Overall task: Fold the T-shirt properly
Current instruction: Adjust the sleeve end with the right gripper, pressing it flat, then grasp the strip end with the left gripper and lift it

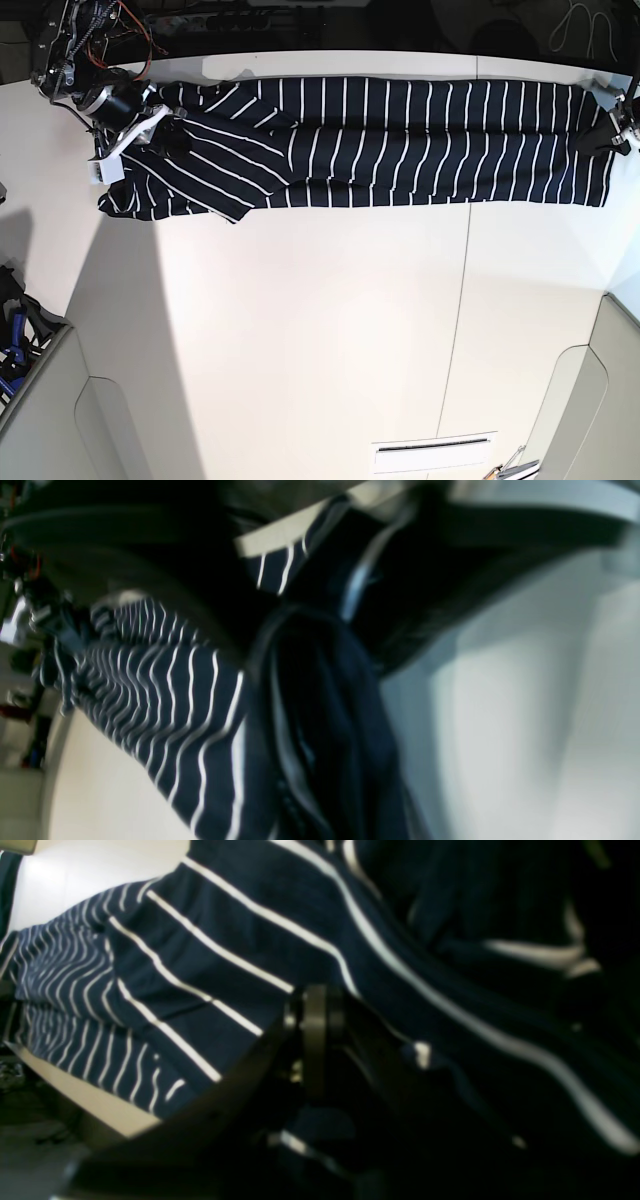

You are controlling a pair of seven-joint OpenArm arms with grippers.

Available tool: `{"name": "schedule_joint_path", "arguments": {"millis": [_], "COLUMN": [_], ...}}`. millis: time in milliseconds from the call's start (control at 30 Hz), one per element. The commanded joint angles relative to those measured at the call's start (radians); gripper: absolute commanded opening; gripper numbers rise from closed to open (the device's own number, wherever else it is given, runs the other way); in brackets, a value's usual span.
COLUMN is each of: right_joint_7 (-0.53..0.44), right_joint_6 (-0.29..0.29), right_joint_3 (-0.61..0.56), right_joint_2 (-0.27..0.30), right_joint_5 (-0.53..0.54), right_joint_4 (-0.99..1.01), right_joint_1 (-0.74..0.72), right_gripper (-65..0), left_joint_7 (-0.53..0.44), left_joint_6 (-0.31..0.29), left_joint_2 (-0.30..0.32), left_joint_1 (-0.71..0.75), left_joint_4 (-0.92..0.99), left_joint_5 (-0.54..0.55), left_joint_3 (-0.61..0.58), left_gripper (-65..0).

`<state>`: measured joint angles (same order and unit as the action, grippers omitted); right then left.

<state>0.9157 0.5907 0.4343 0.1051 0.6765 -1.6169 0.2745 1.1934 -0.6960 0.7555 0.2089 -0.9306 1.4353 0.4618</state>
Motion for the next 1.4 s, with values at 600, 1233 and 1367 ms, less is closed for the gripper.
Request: {"name": "schedule_joint_path", "arguments": {"millis": [600, 1233, 1367], "right_joint_7": [0.118, 0.132, 0.132], "right_joint_6": [0.008, 0.008, 0.008], "right_joint_3": [0.042, 0.116, 0.176], "right_joint_2": [0.011, 0.011, 0.011], "right_joint_5": [0.169, 0.206, 0.206], "right_joint_4": [-0.249, -0.267, -0.267], "right_joint_1": [-0.002, 0.0, 0.0], "right_gripper": [-65.0, -48.9, -48.9], "left_joint_7": [-0.221, -0.173, -0.149], "left_joint_6": [-0.002, -0.002, -0.002], "left_joint_2": [0.037, -0.071, -0.139], "left_joint_1": [-0.012, -0.009, -0.009], "left_joint_4": [-0.267, -0.772, -0.906], "left_joint_5": [-0.18, -0.265, -0.266], "left_joint_3": [0.01, -0.006, -0.105], "left_gripper": [-65.0, -65.0, -65.0]}}
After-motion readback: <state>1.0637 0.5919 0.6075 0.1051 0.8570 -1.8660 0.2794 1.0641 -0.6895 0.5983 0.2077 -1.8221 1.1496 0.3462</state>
